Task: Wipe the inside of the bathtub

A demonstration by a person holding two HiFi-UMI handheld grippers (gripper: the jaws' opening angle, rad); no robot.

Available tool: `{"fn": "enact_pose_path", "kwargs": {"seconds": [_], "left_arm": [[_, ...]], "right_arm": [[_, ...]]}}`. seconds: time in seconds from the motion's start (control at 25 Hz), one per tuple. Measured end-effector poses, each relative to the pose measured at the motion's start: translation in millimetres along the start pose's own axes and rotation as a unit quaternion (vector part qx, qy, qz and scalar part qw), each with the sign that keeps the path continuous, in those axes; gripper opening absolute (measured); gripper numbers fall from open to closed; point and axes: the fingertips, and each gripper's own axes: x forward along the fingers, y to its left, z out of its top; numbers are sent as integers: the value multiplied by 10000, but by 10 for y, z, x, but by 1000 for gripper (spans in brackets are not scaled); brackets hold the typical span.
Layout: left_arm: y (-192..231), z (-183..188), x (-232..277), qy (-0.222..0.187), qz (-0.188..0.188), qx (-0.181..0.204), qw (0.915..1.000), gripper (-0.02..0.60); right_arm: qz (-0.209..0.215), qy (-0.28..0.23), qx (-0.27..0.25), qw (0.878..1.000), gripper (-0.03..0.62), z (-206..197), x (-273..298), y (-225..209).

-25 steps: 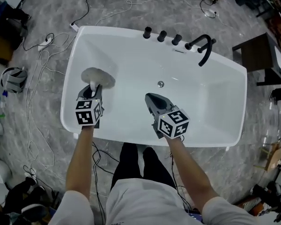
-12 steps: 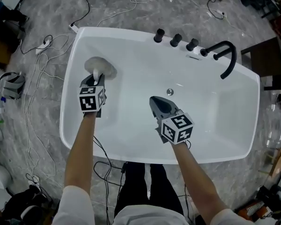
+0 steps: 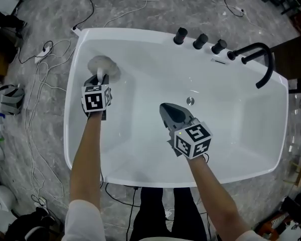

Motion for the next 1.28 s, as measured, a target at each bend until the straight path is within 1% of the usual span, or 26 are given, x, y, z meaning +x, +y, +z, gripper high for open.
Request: {"fn": "enact_pose_path", "kwargs": {"seconds": [0.28, 0.52, 0.68, 0.84, 0.92, 1.08, 1.16, 1.2, 1.28], "left_arm": [[125, 17, 419, 23, 84, 131, 9999, 98], [245, 104, 668, -44, 216, 292, 9993, 98], [356, 127, 813, -103, 330, 249, 9991, 98], [415, 201, 900, -212, 353, 196, 9990, 98], [447, 222, 939, -237, 395, 153, 9988, 98], [479, 213, 1026, -203, 452, 247, 9985, 98], [502, 227, 1066, -227, 475, 205, 9984, 98], [515, 228, 1088, -234, 480, 173, 9984, 98], [543, 213, 1135, -222, 463, 167, 9985, 98]], "right_arm": [[-43, 32, 183, 9998, 20, -250, 128, -192], [145, -82, 180, 9997, 20, -381, 229, -256], [278, -173, 116, 9994, 20, -426, 276, -257], [345, -243, 118, 9990, 20, -518, 276, -328], [312, -268, 165, 9990, 20, -580, 250, -384], [252, -250, 248, 9991, 20, -730, 179, -460], [211, -256, 288, 9990, 20, -787, 175, -523], [138, -257, 293, 9991, 20, -805, 192, -575], [-180, -251, 179, 9994, 20, -797, 295, -713]]}}
